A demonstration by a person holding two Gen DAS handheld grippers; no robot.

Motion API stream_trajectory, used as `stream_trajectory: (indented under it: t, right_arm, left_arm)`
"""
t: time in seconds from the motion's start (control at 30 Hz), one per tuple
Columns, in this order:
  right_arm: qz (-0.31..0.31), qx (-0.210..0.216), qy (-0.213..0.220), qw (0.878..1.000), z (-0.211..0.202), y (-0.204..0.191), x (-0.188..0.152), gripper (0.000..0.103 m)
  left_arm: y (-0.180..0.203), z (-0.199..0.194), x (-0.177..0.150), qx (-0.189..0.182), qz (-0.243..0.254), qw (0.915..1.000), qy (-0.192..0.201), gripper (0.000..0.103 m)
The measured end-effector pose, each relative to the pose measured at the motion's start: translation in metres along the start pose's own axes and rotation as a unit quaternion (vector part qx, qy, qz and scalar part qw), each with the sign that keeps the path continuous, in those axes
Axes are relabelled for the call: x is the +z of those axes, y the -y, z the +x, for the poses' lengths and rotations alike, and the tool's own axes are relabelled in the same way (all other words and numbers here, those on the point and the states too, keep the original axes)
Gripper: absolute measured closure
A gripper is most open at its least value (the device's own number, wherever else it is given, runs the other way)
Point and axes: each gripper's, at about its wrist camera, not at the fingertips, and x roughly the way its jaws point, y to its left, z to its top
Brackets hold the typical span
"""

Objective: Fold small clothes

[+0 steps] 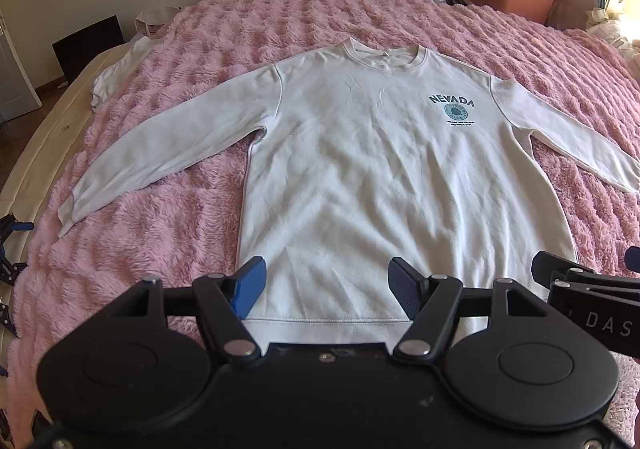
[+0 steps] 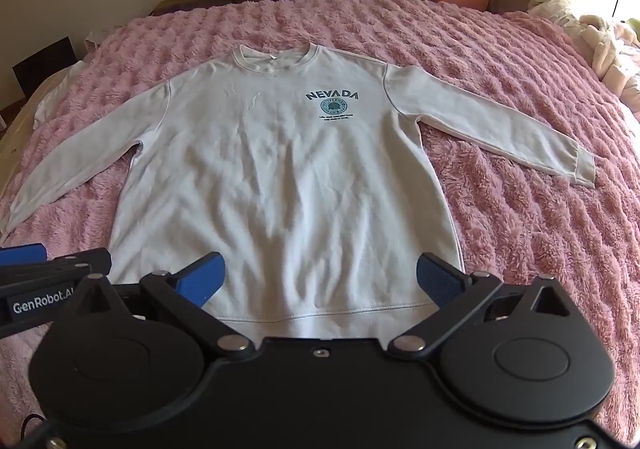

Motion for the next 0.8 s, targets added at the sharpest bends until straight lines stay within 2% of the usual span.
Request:
stream_trajectory:
  t: [0.8]
  right_arm:
    - [-0.001, 0.0, 0.001, 1.0, -0.0009, -0.0034, 0.0016, 0.0]
  left_arm:
    - [-0.0015, -0.0012, -0.0001, 0.001, -0.005, 1.0, -0.006, 0.032]
